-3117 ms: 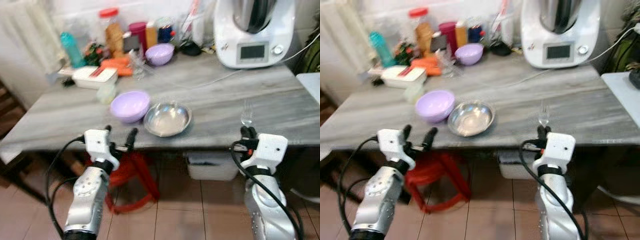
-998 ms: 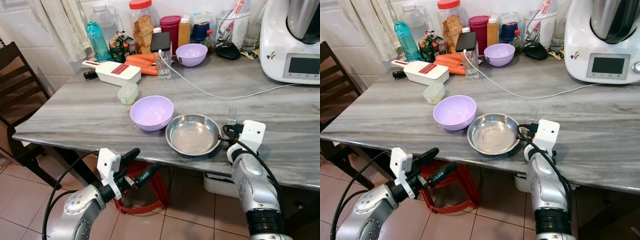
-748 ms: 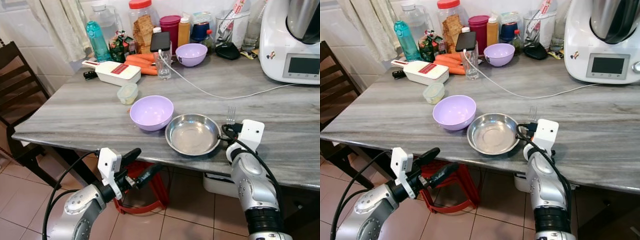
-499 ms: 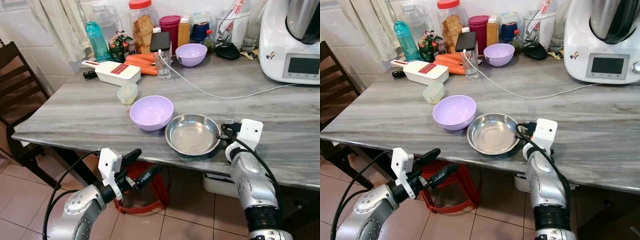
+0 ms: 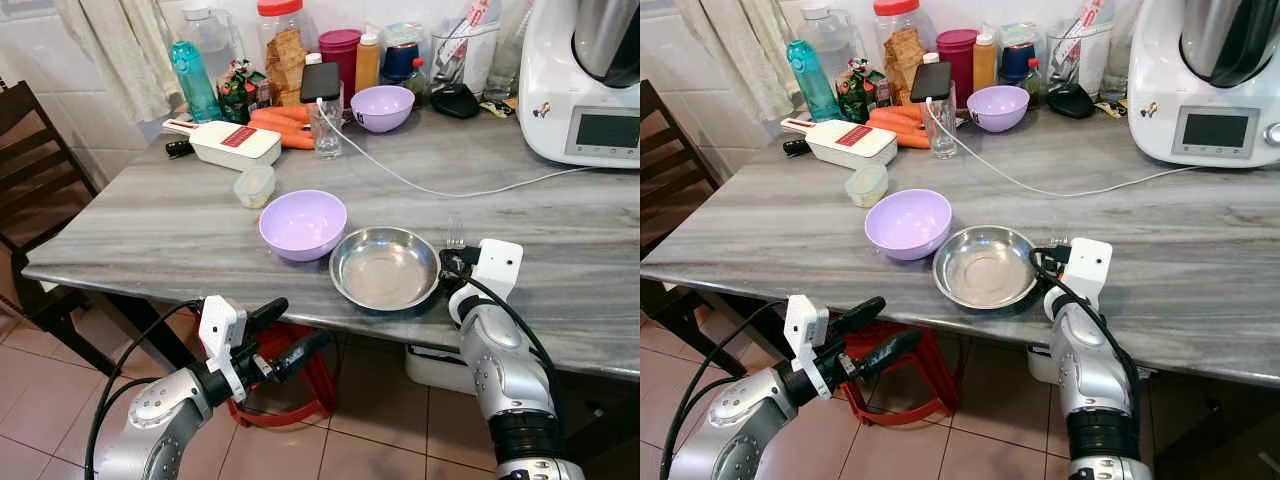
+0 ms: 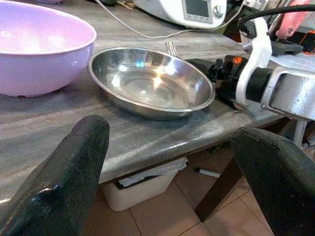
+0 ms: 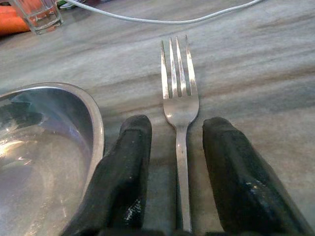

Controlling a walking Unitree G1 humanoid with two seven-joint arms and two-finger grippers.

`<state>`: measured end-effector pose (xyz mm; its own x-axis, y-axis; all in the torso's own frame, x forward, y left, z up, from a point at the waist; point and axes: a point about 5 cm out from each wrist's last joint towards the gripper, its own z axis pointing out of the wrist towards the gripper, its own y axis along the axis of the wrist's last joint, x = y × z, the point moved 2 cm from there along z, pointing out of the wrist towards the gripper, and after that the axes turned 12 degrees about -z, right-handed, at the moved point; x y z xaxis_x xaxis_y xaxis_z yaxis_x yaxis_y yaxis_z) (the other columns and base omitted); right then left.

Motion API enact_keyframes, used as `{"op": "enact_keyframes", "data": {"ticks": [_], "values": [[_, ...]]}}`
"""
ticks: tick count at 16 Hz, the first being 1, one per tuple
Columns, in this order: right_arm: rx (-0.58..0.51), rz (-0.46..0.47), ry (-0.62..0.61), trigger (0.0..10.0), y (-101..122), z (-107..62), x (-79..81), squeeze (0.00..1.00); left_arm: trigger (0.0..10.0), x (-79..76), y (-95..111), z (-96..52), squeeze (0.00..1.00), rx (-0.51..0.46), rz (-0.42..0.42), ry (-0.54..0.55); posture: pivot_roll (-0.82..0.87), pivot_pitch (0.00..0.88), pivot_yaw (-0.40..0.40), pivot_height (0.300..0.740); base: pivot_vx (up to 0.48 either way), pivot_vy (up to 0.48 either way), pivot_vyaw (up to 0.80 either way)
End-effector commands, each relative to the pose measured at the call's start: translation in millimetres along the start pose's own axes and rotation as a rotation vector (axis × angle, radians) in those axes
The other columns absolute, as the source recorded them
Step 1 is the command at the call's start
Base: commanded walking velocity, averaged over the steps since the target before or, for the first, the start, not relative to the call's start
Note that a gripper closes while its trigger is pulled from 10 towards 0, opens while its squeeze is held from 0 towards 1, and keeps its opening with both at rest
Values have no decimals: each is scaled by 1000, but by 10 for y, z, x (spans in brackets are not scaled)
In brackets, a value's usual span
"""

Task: Setting the table

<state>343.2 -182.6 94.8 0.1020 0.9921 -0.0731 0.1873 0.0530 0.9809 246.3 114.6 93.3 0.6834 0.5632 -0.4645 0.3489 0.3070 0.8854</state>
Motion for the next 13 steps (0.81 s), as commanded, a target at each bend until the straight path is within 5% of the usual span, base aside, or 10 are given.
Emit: {"op": "enact_keyframes", "data": {"ticks": [1, 4, 13], "values": [[-10, -4, 16, 10000, 19, -36, 35, 1000, 10000, -3, 38, -15, 0, 4, 12, -4, -64, 45, 135, 740, 0, 0, 0], [-150, -57, 18, 10000, 273, -122, -12, 1000, 10000, -26, 72, 7, 0, 0, 7, -24, -70, 44, 138, 740, 0, 0, 0], [-337, -95, -36, 10000, 535, -433, -103, 1000, 10000, -21, 229, 99, 0, -60, -12, -23, -80, 41, 139, 740, 0, 0, 0]]}}
